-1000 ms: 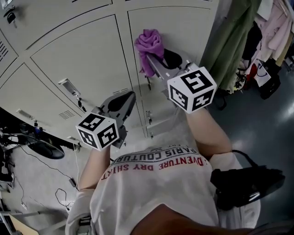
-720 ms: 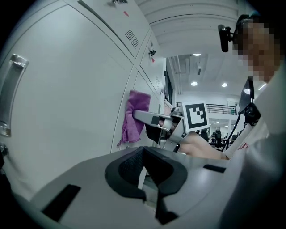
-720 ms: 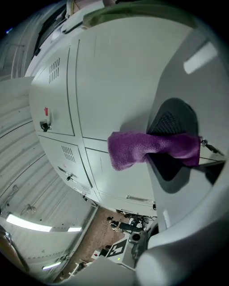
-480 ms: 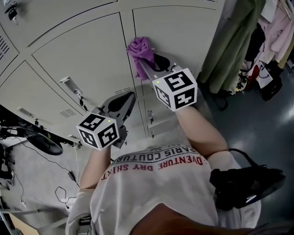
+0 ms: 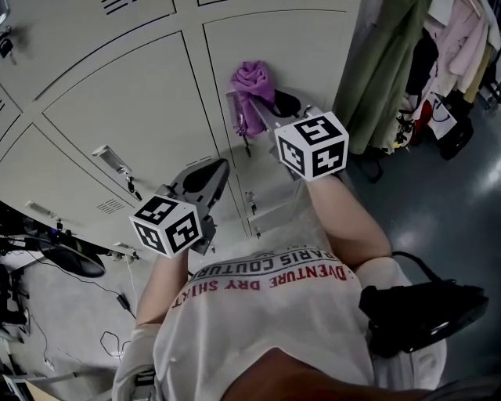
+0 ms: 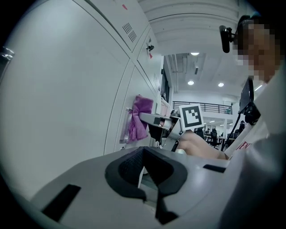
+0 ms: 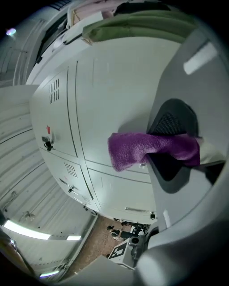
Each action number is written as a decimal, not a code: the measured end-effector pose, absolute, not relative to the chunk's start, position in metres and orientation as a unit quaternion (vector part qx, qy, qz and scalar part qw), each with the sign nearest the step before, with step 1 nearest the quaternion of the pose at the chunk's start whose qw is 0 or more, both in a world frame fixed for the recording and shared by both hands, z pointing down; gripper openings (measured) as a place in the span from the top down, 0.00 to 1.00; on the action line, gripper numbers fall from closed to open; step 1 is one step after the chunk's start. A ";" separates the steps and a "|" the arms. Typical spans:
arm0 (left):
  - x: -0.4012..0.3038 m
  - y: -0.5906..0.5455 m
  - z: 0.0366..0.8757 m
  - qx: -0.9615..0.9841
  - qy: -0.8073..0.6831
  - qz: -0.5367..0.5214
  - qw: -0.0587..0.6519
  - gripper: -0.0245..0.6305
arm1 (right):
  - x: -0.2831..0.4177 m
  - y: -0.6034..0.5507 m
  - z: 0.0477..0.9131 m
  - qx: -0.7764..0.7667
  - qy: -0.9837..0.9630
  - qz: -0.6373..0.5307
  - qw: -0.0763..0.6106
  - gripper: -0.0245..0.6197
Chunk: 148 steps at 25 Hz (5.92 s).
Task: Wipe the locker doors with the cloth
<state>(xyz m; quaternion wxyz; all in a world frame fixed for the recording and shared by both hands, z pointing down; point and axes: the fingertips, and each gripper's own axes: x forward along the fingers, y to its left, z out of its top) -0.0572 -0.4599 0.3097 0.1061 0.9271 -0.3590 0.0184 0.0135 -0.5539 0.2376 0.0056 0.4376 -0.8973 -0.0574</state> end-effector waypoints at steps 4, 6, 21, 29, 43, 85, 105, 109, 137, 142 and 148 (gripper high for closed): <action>-0.050 -0.462 0.311 0.930 -0.350 0.023 0.106 0.96 | 0.056 -0.567 0.241 0.472 -0.880 -0.047 -0.001 0.82; -0.047 -0.463 0.312 0.932 -0.347 0.025 0.106 0.96 | 0.078 -0.572 0.242 0.494 -0.868 -0.047 0.000 0.82; -0.044 -0.466 0.317 0.930 -0.347 0.035 0.112 0.96 | 0.193 -0.601 0.255 0.590 -0.807 -0.013 -0.021 0.82; -0.044 -0.463 0.322 0.927 -0.354 0.037 0.115 0.96 | 0.116 -0.550 0.244 0.489 -0.870 -0.055 -0.045 0.82; -0.052 -0.464 0.331 0.920 -0.369 0.040 0.125 0.96 | 0.011 -0.549 0.335 0.420 -0.905 -0.046 0.034 0.82; -0.041 -0.459 0.343 0.920 -0.363 0.053 0.134 0.96 | 0.117 -0.550 0.323 0.496 -0.868 -0.015 -0.012 0.83; -0.068 -0.446 0.361 0.899 -0.408 0.048 0.151 0.96 | -0.050 -0.521 0.418 0.388 -0.919 -0.006 0.076 0.83; -0.075 -0.449 0.364 0.898 -0.408 0.047 0.156 0.96 | -0.049 -0.539 0.426 0.420 -0.904 -0.001 0.086 0.83; -0.046 -0.459 0.363 0.917 -0.364 0.052 0.155 0.96 | 0.149 -0.598 0.426 0.586 -0.807 0.013 0.070 0.83; -0.046 -0.454 0.363 0.916 -0.365 0.053 0.159 0.96 | 0.187 -0.607 0.428 0.601 -0.796 0.016 0.069 0.83; -0.042 -0.437 0.364 0.914 -0.368 0.054 0.163 0.96 | 0.191 -0.603 0.431 0.585 -0.806 0.026 0.091 0.83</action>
